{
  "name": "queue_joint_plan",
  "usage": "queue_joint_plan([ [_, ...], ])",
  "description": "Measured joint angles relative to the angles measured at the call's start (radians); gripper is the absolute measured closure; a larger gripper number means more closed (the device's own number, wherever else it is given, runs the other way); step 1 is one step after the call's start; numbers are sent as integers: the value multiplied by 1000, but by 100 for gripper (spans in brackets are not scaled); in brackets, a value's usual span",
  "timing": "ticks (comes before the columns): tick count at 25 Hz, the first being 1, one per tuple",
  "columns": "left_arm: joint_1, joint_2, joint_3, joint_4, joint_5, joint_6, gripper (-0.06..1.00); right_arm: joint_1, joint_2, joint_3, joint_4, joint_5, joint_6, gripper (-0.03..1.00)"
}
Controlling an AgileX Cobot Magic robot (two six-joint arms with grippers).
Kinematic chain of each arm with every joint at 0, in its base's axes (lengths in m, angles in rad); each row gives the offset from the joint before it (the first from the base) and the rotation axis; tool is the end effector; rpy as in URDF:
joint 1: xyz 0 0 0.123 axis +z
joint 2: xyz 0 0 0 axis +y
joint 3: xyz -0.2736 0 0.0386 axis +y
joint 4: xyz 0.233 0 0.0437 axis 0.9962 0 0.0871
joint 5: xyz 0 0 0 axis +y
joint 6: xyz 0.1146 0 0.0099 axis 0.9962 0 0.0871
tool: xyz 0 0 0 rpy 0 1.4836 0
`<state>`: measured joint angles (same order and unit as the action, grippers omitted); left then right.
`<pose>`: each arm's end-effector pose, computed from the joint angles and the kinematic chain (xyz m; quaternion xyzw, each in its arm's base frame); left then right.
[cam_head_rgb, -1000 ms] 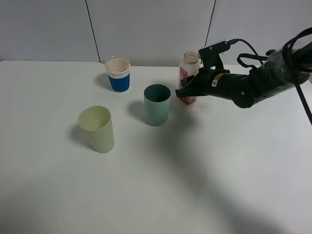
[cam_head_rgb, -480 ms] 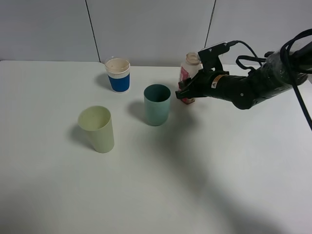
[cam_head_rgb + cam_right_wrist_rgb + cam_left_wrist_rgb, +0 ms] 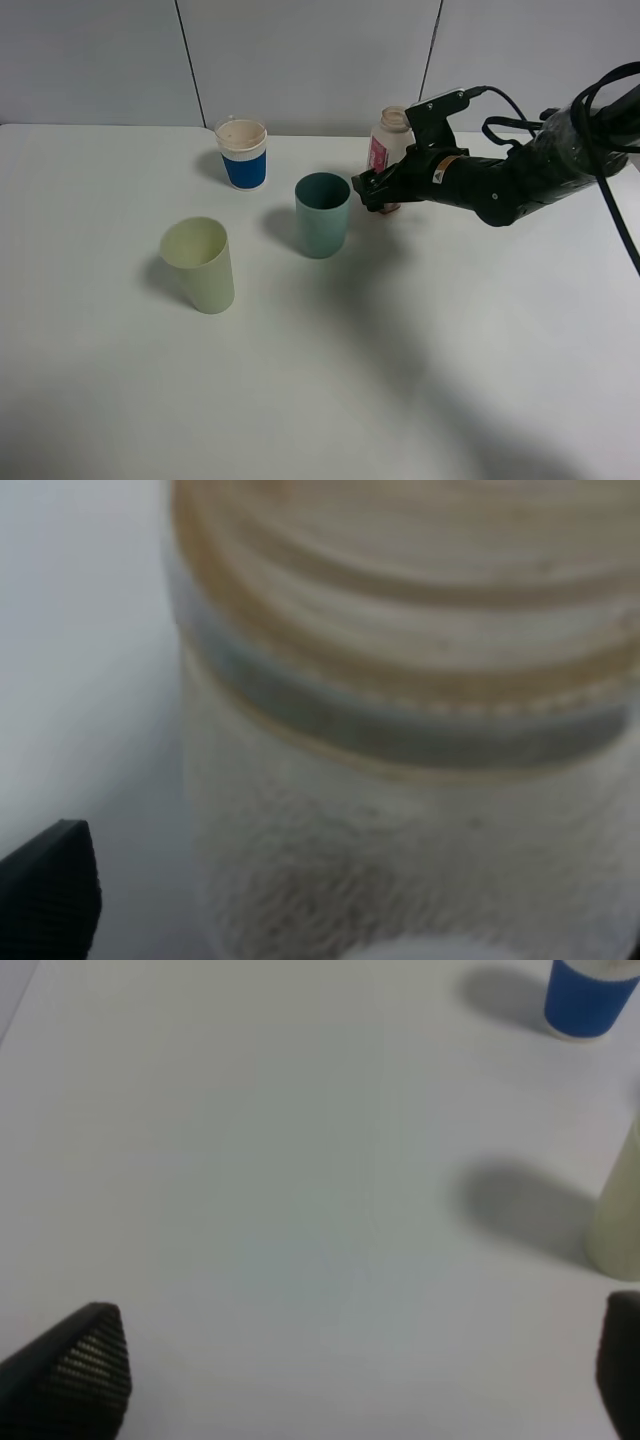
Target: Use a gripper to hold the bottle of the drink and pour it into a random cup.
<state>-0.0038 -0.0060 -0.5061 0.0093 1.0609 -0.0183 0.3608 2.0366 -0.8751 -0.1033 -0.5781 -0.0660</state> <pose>0.0108 0.0009 0.2609 -0.0064 0.8501 -0.0012 0.5266 0.3635 0.1441 0.0987 -0.2321 0.8276 0.0772 0.5053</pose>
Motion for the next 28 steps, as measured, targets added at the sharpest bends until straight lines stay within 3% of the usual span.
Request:
queue_joint_plan([
  [6,0,0,0,0,0,0,2,0,-97,1,0,80,-13,3],
  [14,0,0,0,0,0,0,2,-9,-326,2,26,242,-159,3],
  [20,0,0,0,0,0,0,2,-29,-501,2,25,325,-183,3],
  [28,0,0,0,0,0,0,2,-131,-723,3,-2,507,-184,3],
])
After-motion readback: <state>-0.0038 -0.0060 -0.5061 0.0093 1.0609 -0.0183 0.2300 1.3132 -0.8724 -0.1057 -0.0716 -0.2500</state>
